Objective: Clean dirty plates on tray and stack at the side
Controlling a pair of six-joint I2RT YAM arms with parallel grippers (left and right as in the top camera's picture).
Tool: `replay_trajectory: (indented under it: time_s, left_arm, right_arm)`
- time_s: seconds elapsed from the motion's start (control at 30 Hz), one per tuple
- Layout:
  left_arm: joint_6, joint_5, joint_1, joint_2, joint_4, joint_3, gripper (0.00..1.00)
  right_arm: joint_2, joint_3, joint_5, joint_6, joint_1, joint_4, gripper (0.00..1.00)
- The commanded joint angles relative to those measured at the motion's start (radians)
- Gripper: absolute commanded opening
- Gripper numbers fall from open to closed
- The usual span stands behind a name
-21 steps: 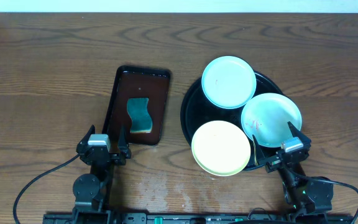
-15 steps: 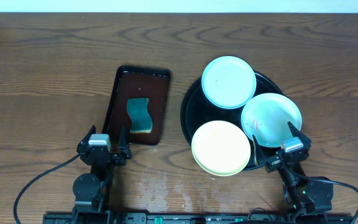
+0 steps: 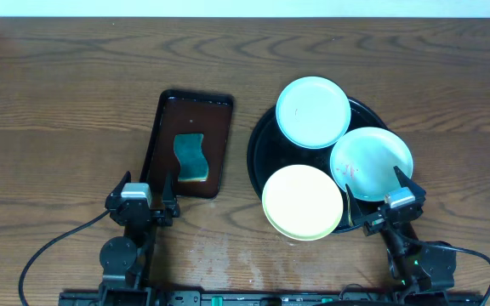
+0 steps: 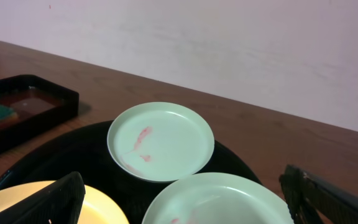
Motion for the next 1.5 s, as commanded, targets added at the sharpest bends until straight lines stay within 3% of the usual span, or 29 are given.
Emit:
replay_trajectory:
  time_s: [0.0, 1.1, 1.37, 1.47]
  left_arm:
    - [0.003, -0.010, 0.008, -0.001, -0.050, -0.009, 0.83]
    - [0.002, -0.008, 0.008, -0.001, -0.047, -0.009, 0.82]
    - [-0.122, 0.169, 0.008, -0.001, -0.027, -0.008, 0.83]
    - [-0.123, 0.215, 0.008, -0.001, 0.011, 0.012, 0.82]
  right_arm:
    - [-0.004, -0.004, 0.006, -0.007, -0.005, 0.000, 0.99]
    - [-0.004, -0.004, 0.002, -0.006, -0.005, 0.000, 0.99]
    - [-0.004, -0.004, -0.073, 0.223, -0.005, 0.009, 0.99]
    - [-0.004, 0.010, -0.149, 0.225, -0.005, 0.011, 0.99]
